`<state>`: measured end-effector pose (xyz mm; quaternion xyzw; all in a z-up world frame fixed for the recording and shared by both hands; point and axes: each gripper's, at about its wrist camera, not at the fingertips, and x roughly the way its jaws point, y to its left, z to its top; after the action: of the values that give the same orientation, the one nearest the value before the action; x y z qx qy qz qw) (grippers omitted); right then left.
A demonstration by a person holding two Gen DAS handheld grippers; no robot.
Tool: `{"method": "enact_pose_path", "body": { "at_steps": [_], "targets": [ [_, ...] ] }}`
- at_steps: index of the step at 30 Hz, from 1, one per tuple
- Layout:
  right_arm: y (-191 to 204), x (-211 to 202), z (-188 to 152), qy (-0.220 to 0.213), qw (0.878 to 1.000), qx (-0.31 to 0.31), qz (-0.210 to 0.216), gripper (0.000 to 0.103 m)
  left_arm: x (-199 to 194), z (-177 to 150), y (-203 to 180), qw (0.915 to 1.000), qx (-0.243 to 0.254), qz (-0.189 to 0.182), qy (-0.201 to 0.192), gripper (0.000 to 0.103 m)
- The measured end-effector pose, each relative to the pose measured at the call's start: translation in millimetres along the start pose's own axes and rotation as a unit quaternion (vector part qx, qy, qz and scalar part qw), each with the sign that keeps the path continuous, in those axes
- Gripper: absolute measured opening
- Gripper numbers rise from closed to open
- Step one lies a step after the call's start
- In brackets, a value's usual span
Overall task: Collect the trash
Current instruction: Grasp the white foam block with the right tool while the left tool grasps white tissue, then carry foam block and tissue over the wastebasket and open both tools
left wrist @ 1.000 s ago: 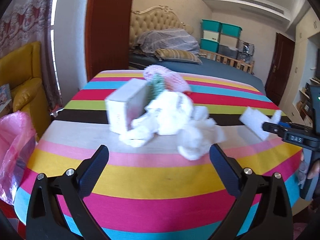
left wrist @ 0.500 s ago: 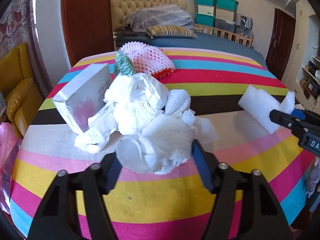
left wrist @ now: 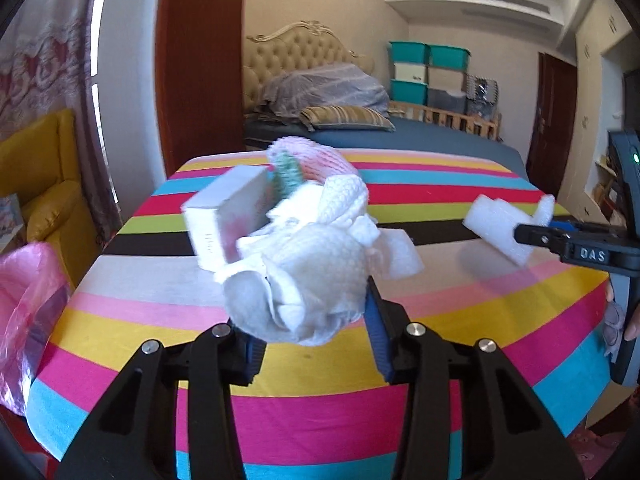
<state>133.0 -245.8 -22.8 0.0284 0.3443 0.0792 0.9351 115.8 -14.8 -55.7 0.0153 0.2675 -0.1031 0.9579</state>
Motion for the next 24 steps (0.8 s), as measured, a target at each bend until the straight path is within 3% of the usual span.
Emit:
{"method": "enact_pose_path", "body": {
  "at_steps": [5,10,24],
  "targets": [
    [1,0,0,-0.002,1.000,-0.001,0.000,0.051,-5,-3,26,0.9979,-0.060,0.004,-0.022,0.042],
    [2,0,0,0.000,1.000,-0.005,-0.002,0.051,-11,-5,24,0.9978,-0.056,0.010,-0.034,0.042],
    [12,-2,0,-0.004,1.000,-0.028,0.003,0.051,-24,-9,26,0.9988,-0.046,0.002,-0.017,0.043]
  ]
}}
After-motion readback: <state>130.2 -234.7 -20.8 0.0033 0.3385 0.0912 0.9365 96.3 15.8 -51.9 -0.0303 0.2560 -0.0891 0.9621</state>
